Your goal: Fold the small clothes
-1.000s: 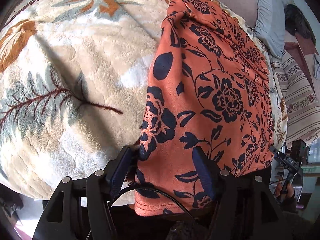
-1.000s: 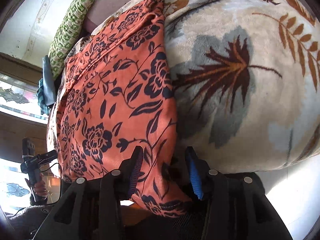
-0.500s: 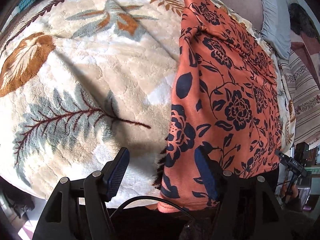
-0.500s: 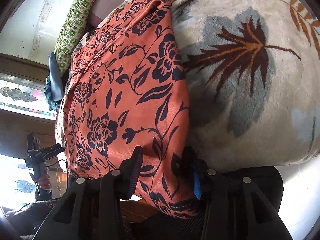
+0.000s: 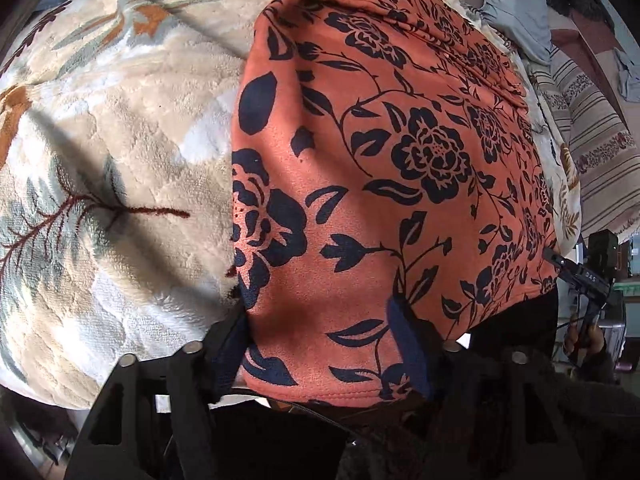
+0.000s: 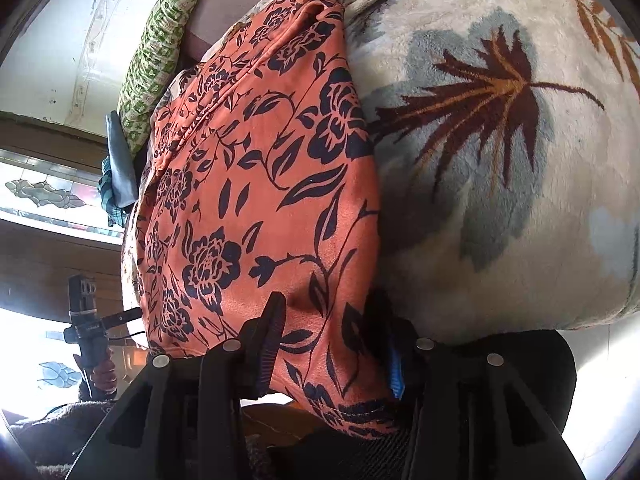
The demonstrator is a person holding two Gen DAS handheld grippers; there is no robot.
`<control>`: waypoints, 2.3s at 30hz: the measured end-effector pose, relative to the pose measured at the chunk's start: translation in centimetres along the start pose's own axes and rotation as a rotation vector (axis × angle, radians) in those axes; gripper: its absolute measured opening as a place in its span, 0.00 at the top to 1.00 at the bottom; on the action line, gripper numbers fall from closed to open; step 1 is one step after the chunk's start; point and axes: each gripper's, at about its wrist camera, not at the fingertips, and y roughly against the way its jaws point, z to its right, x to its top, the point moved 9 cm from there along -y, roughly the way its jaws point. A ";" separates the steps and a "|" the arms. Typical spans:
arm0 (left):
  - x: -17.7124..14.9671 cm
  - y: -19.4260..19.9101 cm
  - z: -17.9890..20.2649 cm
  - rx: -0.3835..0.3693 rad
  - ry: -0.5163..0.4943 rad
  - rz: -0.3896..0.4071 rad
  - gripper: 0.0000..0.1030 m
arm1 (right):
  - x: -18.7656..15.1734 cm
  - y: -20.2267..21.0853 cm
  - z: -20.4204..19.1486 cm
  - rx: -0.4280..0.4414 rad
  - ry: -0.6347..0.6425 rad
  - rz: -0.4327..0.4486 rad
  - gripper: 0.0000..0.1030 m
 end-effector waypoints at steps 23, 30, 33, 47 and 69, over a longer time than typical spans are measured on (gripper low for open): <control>5.1 4.0 3.1 -0.299 0.108 0.171 0.93 | 6.3 4.8 -6.6 0.420 -0.096 0.149 0.95; 2.6 -1.2 2.2 -0.190 0.121 0.010 0.61 | 4.1 2.4 -2.3 0.208 -0.117 0.049 0.90; 2.1 -1.9 2.5 -0.179 0.111 0.001 0.49 | 3.3 1.3 -1.4 0.181 -0.135 0.020 0.85; 4.5 3.1 4.4 -0.367 0.117 0.181 0.93 | 4.3 3.7 -5.4 0.346 -0.092 0.115 0.96; 19.2 5.6 2.3 -0.425 0.252 0.370 0.93 | 20.8 3.3 -10.7 0.601 -0.221 0.282 0.93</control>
